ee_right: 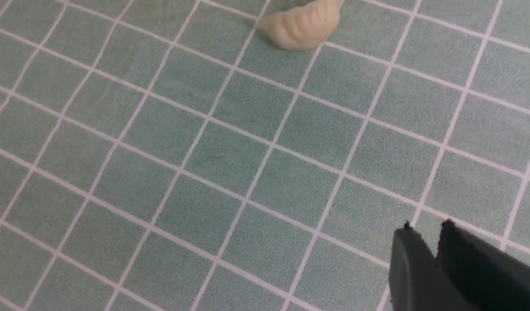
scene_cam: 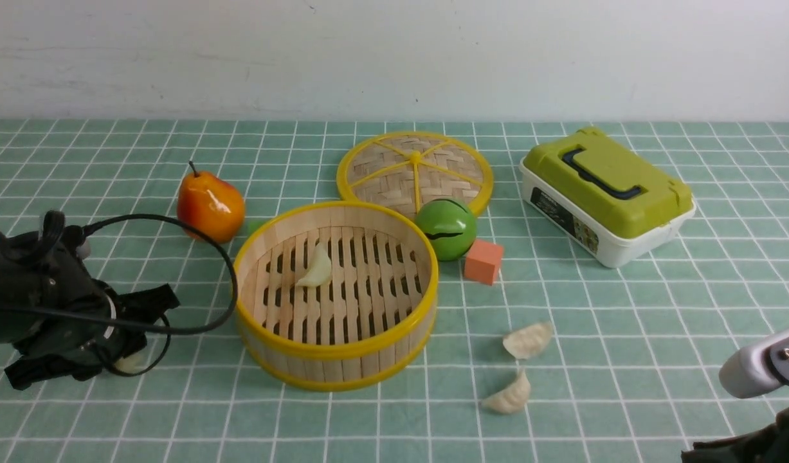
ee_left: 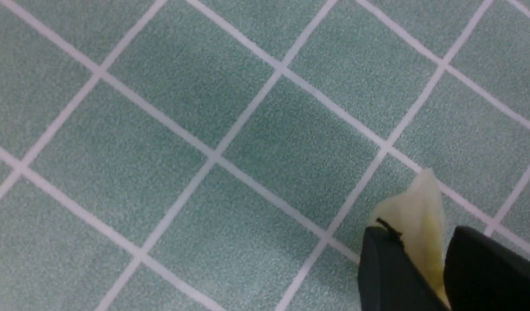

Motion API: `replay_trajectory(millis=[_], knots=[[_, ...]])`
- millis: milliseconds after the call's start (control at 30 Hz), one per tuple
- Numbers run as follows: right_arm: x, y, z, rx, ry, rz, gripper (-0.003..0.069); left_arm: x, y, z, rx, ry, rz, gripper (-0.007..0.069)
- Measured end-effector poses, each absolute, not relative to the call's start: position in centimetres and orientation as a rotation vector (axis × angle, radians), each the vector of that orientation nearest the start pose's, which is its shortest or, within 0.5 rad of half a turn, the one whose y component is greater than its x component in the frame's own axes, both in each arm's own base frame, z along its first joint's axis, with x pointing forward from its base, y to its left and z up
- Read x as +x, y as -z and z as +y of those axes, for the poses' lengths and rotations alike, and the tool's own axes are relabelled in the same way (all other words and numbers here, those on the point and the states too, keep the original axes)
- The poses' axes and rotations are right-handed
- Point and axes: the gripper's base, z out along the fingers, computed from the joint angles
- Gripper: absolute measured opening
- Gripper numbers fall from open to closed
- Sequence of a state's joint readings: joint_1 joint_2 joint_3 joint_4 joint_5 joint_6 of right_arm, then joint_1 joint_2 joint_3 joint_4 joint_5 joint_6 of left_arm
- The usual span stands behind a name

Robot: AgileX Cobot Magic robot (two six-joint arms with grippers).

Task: Put the dumplings into the steamer on the table with the blue tablecloth.
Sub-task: 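Reach for and grasp a dumpling on the table with the left gripper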

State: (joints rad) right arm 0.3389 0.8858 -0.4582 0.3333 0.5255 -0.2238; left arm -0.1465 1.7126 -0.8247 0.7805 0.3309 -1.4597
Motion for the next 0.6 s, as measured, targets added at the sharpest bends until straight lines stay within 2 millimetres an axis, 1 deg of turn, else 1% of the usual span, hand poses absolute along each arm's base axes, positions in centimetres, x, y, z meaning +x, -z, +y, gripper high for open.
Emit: replay_trajectory(millis=[67, 133, 200, 233, 267, 300, 333, 367, 400, 467, 533, 600], knots=[[14.1, -23.6, 6.6, -0.405, -0.384, 2.400, 0.0095, 31.3, -15.6, -2.5, -0.758, 0.010, 2.451, 0.0167], [14.1, -23.6, 6.6, -0.405, -0.384, 2.400, 0.0095, 31.2, -16.1, -2.6, -0.677, -0.009, 2.469, 0.0165], [14.1, -23.6, 6.6, -0.405, -0.384, 2.399, 0.0095, 31.1, -16.8, -2.7, -0.641, -0.009, 2.471, 0.0094], [14.1, -23.6, 6.6, -0.405, -0.384, 2.399, 0.0095, 30.9, -17.6, -2.8, -0.615, -0.007, 2.467, 0.0029], [14.1, -23.6, 6.6, -0.405, -0.384, 2.399, 0.0095, 30.9, -18.3, -2.8, -0.588, -0.002, 2.461, -0.0003], [14.1, -23.6, 6.6, -0.405, -0.384, 2.399, 0.0095, 30.9, -18.7, -2.8, -0.579, 0.003, 2.456, -0.0013], [14.1, -23.6, 6.6, -0.405, -0.384, 2.398, 0.0095, 30.8, -20.3, -3.0, -0.541, 0.025, 2.439, -0.0014], [14.1, -23.6, 6.6, -0.404, -0.384, 2.397, 0.0095, 30.6, -21.0, -3.1, -0.535, 0.039, 2.433, -0.0014], [14.1, -23.6, 6.6, -0.403, -0.383, 2.395, 0.0095, 30.5, -22.1, -3.2, -0.500, 0.051, 2.433, -0.0014], [14.1, -23.6, 6.5, -0.404, -0.382, 2.395, 0.0095, 30.3, -23.5, -3.4, -0.440, 0.054, 2.455, -0.0014], [14.1, -23.6, 6.5, -0.404, -0.382, 2.395, 0.0095, 30.2, -24.0, -3.5, -0.399, 0.049, 2.482, -0.0014], [14.1, -23.6, 6.5, -0.407, -0.379, 2.394, 0.0095, 30.1, -23.9, -3.3, -0.420, 0.049, 2.504, -0.0013]])
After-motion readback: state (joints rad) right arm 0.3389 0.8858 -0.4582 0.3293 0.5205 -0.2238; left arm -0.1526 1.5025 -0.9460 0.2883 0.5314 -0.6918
